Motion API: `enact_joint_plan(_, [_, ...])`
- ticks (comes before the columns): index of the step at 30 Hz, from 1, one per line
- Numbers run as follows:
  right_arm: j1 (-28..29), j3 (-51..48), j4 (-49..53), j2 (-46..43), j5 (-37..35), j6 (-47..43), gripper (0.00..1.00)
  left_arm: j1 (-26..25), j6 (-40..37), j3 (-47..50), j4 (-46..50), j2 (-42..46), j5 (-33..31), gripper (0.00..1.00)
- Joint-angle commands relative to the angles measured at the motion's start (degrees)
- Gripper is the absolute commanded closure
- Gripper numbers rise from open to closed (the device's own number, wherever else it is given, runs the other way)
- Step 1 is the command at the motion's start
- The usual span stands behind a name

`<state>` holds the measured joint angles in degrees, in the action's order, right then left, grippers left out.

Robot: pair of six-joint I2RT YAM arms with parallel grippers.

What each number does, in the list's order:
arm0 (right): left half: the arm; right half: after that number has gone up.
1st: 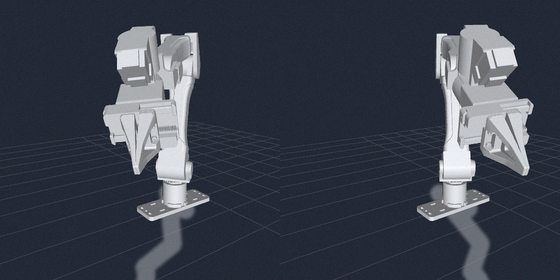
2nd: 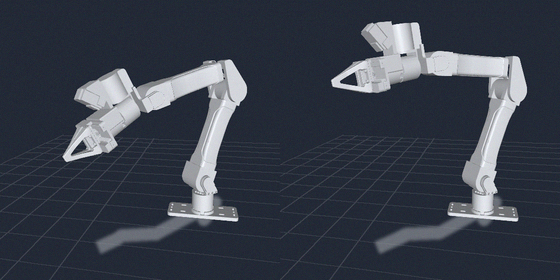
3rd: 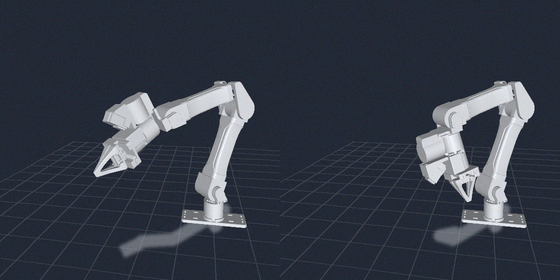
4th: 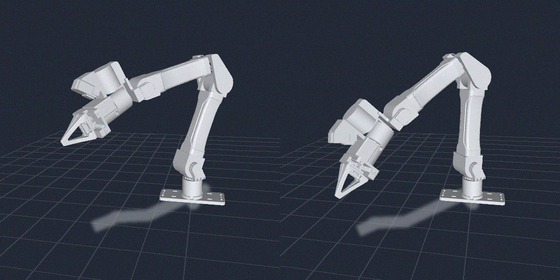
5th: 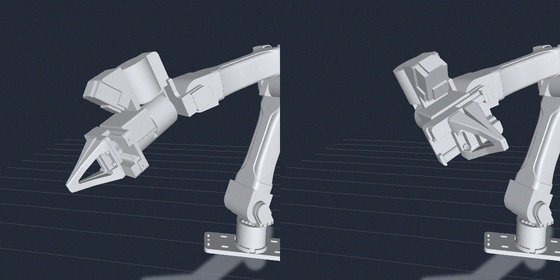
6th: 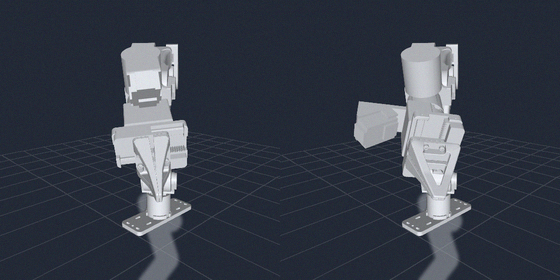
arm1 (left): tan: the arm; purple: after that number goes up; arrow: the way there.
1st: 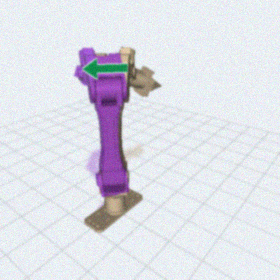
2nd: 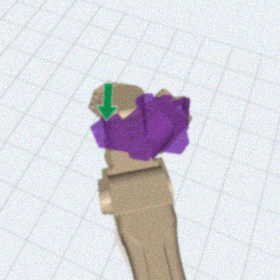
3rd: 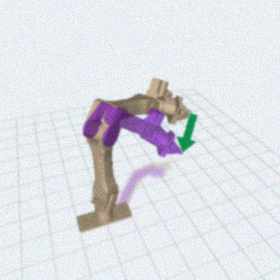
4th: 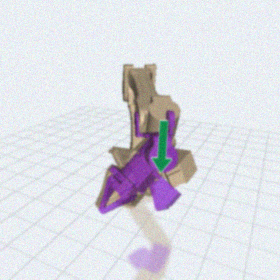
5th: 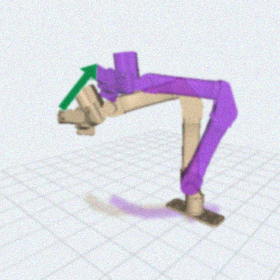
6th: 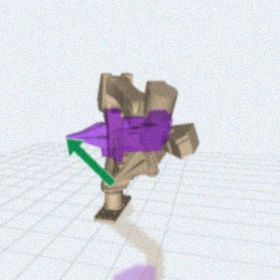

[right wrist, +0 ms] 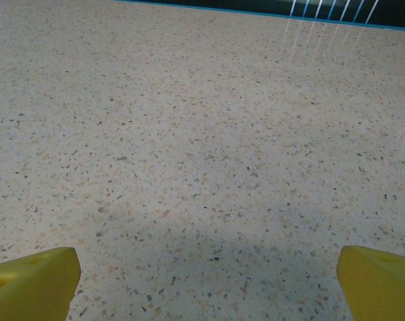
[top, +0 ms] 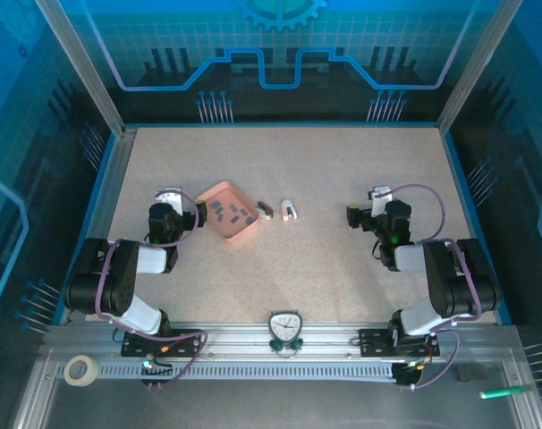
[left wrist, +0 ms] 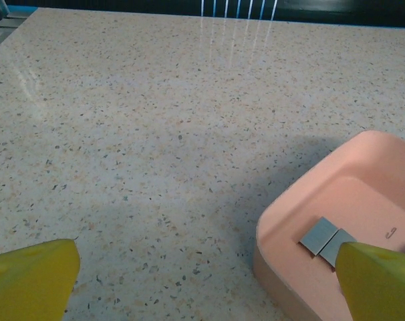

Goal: Load the staples into the stapler

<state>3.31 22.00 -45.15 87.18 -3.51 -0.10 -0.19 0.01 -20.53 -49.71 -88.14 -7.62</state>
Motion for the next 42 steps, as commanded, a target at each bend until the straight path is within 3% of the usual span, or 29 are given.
enact_joint_plan(1, [-0.2, 1.6, -3.5, 0.6, 1.6, -0.6, 0.0, -0.5, 0.0, -1.6, -2.8, -0.9, 1.7, 0.01])
enact_joint_plan(15, [-0.2, 1.8, -2.6, 0.1, 0.9, -0.2, 0.0, -0.5, -0.1, -1.3, -3.3, -0.8, 1.7, 0.01])
enact_joint_plan(20, [0.9, 8.4, 17.3, -8.9, 1.5, -0.9, 0.0, -0.5, 0.3, -0.6, 0.4, 5.1, 0.3, 0.01])
enact_joint_plan(24, [2.0, 16.0, 34.1, -13.9, 3.1, 9.4, 0.0, -0.5, 0.9, -3.0, 10.6, 12.8, -1.4, 0.01])
enact_joint_plan(29, [7.1, 27.4, 52.0, -12.7, 2.6, 19.1, 0.0, -0.5, 2.8, -10.8, 27.6, 20.6, -1.0, 0.04])
enact_joint_plan(36, [20.6, 48.3, 76.7, 1.5, -4.5, 17.8, 0.0, -1.9, 6.7, -30.3, 58.6, 18.6, 4.2, 0.16])
enact_joint_plan(40, [24.8, 57.3, 85.6, 11.1, -3.0, 18.9, 0.0, -4.4, 8.5, -37.0, 68.1, 15.7, 6.1, 0.22])
enact_joint_plan(42, [26.1, 60.0, 87.0, 15.2, -1.5, 19.4, 0.06, -6.4, 8.6, -38.5, 70.2, 14.4, 6.6, 0.24])
